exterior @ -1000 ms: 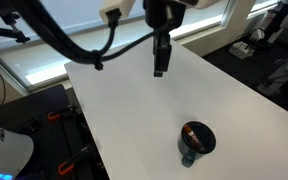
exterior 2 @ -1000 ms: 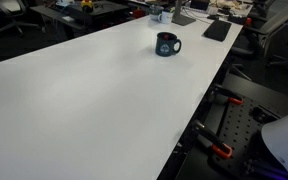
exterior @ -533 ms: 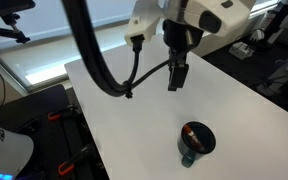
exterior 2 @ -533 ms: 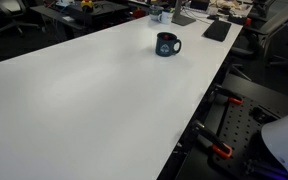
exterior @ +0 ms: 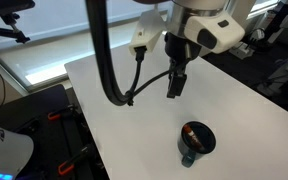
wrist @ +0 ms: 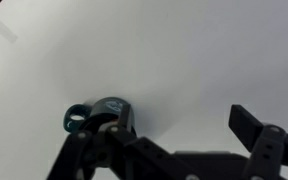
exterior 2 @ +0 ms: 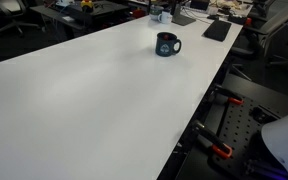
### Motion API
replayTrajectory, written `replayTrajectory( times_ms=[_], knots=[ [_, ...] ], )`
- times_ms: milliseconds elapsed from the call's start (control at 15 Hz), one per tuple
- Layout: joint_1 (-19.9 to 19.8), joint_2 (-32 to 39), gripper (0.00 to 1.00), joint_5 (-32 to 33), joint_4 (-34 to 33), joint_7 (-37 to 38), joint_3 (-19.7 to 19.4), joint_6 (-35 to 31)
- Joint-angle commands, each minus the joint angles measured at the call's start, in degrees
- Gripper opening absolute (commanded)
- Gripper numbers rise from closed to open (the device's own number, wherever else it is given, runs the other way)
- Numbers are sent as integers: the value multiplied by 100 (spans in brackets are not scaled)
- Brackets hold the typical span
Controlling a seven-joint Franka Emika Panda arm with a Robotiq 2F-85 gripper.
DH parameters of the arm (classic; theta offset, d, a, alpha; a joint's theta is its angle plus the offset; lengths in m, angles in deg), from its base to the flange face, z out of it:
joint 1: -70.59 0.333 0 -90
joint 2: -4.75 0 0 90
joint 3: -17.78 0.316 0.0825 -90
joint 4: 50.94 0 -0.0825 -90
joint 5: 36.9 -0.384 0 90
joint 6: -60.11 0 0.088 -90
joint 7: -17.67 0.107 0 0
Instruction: Take the marker out of the cup and put it on the table
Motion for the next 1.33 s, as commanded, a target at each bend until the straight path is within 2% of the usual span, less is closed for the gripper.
replayTrajectory(
  times_ms=[0, 467, 1000, 1267],
  knots=[
    [-5, 523, 100, 22, -458, 399, -108, 28],
    [-114, 1399, 100, -282, -1369, 679, -384, 411],
    [-464, 2118, 100, -934, -2292, 581, -431, 2142],
    [-661, 2403, 100, -1244, -2674, 434, -418, 2476]
  ],
)
